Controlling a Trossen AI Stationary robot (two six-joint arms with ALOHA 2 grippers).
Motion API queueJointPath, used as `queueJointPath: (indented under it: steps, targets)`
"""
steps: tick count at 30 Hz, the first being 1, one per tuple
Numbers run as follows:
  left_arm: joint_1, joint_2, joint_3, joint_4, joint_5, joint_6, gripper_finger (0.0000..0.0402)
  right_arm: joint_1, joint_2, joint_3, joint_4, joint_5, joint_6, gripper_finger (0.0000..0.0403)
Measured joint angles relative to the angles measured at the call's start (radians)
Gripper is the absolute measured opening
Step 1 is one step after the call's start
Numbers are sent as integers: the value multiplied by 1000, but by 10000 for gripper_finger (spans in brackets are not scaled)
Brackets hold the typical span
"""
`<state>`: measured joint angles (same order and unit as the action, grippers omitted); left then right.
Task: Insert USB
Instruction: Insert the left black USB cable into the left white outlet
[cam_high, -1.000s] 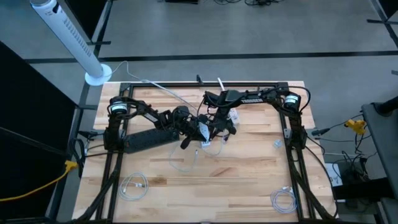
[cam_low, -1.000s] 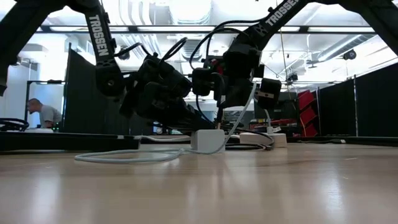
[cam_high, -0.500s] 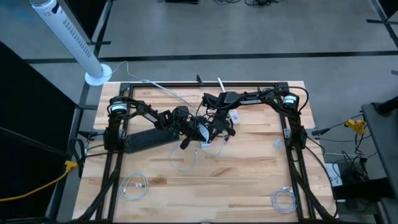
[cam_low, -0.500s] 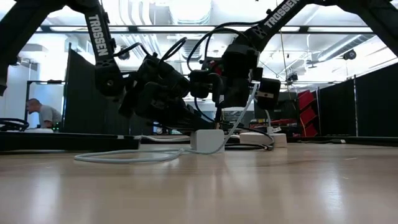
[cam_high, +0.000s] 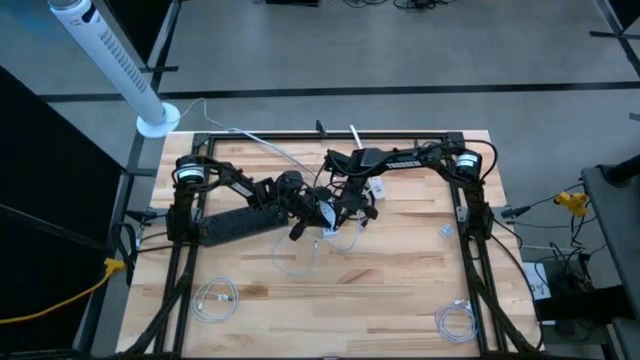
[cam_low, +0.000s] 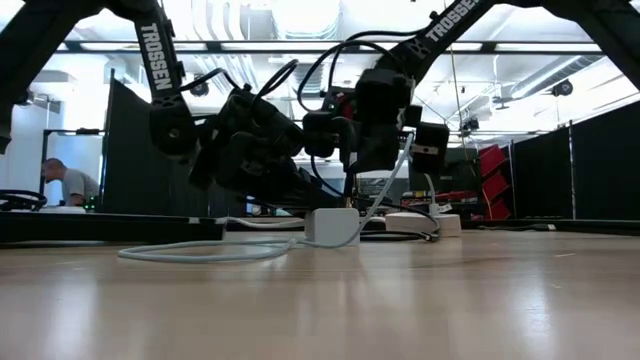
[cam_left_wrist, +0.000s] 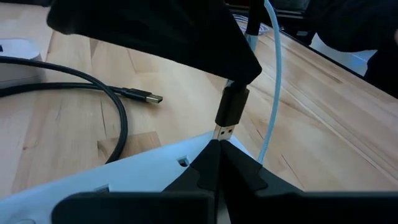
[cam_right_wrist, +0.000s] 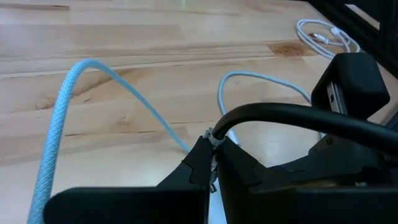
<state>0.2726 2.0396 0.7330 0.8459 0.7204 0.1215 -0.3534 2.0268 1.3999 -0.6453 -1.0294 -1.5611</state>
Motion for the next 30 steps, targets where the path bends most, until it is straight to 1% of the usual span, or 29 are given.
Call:
queueJointPath:
  steps: [7,9,12,17,24,30]
  targets:
    - [-5,1,-1,2,-3,3,0,-4,-21,7,7,70,73,1]
    - [-4,1,-1,2,-3,3,0,-5,-21,7,-4,72,78,1]
    - [-4,1,-1,2,-3,5,0,-4,-21,6,-15,66,77,1]
    - [-3,1,-1,2,-3,9,0,-3,1,5,-11,-3,58,1]
    - [-5,1,-2,10,-4,3,0,-3,18,5,-1,-24,64,1]
    - [-5,1,-2,10,-12,2,0,-1,19,3,1,-32,104,1]
